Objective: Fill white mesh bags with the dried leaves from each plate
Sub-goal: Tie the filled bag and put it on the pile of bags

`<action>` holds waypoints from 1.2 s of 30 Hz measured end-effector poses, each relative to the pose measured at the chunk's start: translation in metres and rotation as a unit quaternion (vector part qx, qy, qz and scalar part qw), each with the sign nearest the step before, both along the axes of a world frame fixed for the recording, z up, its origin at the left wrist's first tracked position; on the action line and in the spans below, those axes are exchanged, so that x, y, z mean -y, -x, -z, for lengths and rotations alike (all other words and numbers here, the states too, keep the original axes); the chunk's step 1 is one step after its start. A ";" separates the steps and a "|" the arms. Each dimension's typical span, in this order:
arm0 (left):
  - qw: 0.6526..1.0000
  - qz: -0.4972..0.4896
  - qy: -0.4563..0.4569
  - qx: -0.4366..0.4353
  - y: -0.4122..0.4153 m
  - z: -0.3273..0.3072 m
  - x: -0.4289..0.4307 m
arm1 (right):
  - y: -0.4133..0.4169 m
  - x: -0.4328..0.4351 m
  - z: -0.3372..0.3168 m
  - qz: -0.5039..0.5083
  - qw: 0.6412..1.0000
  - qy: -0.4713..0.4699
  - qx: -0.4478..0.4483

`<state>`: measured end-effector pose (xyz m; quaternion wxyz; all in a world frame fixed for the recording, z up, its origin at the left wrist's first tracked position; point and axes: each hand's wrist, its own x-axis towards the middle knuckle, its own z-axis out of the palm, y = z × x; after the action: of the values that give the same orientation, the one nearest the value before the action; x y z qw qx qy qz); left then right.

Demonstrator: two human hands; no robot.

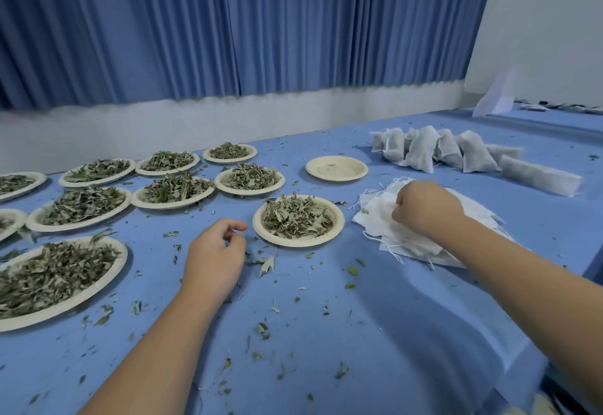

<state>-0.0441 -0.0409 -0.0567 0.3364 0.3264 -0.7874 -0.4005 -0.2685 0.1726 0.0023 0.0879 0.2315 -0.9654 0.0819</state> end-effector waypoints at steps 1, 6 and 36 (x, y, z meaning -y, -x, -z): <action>1.000 0.000 0.001 -0.001 0.000 0.000 0.000 | 0.000 -0.005 -0.004 0.002 0.999 0.041 0.002; 1.000 0.001 0.022 -0.003 -0.001 -0.001 -0.002 | -0.007 -0.026 -0.020 -0.048 0.966 0.252 0.013; 0.982 0.131 0.102 0.088 -0.095 -0.084 -0.038 | -0.163 0.037 -0.009 -0.375 0.835 0.318 0.247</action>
<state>0.0512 -0.0027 0.0268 0.2423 0.2184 -0.8864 -0.3284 -0.1051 0.1361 0.0111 -0.1224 0.5073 -0.7150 0.4652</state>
